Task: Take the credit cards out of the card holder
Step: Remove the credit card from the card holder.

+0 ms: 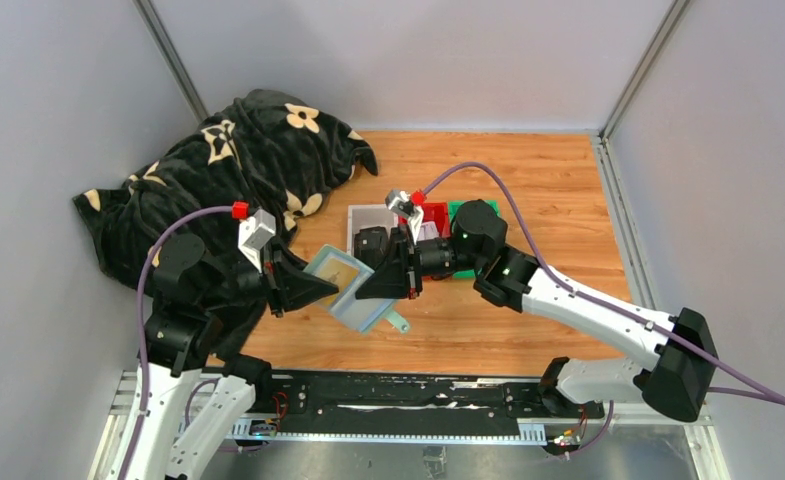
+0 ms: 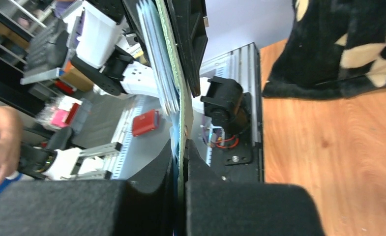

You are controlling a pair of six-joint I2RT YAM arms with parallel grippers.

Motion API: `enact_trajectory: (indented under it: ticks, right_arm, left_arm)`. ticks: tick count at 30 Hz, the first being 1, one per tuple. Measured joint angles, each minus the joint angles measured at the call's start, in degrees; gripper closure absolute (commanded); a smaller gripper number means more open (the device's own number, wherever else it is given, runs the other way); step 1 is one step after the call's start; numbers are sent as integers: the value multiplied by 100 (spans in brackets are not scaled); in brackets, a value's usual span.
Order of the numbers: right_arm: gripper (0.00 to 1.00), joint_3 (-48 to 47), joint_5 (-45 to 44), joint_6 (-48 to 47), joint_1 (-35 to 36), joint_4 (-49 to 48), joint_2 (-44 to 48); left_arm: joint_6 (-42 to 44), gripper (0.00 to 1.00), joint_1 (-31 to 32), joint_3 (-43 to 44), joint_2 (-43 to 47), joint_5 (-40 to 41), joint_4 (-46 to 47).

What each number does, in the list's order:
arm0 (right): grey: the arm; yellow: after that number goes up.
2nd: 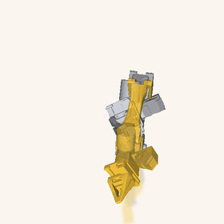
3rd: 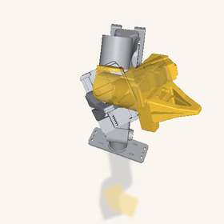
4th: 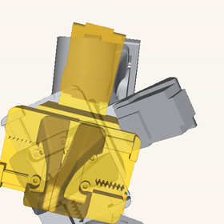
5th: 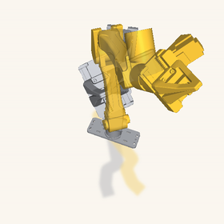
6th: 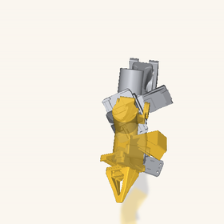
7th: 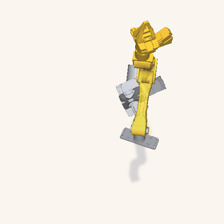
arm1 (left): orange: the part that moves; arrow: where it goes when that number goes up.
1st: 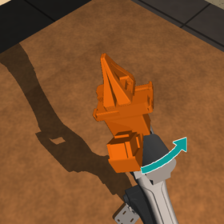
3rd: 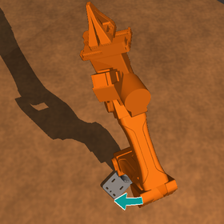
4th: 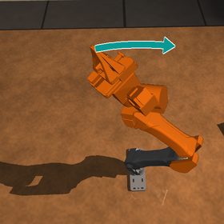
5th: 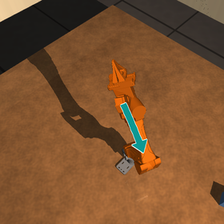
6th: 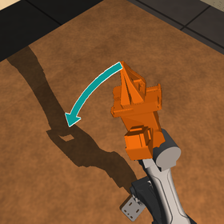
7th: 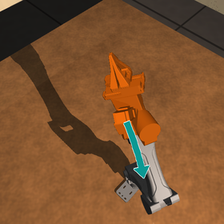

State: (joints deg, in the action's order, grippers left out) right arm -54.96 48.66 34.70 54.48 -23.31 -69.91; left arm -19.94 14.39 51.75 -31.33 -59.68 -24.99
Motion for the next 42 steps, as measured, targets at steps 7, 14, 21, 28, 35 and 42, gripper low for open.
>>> enact_trajectory:
  ticks: [7, 14, 21, 28, 35, 42]
  right_arm:
    - [100, -1255, -157, -973, -11, 2177, -140]
    - [100, -1773, -114, -1812, -11, 3641, -413]
    - [100, -2037, -109, -2376, -11, 4566, -621]
    - [100, -2155, 13, -2549, -11, 4791, -608]
    - [100, -2159, 140, -2579, -9, 4824, -605]
    - [100, -2159, 236, -2575, -9, 4817, -605]
  left_arm:
    - [-199, 48, 0, -42, -96, -4, 46]
    - [-323, 50, 0, -101, -223, -363, 87]
    - [90, 60, 0, 35, -444, -638, -369]
    - [686, 73, 0, 120, -566, -678, -935]
    - [734, 75, 0, 133, -568, -756, -1016]
    - [658, 59, 0, 153, -520, -881, -1038]
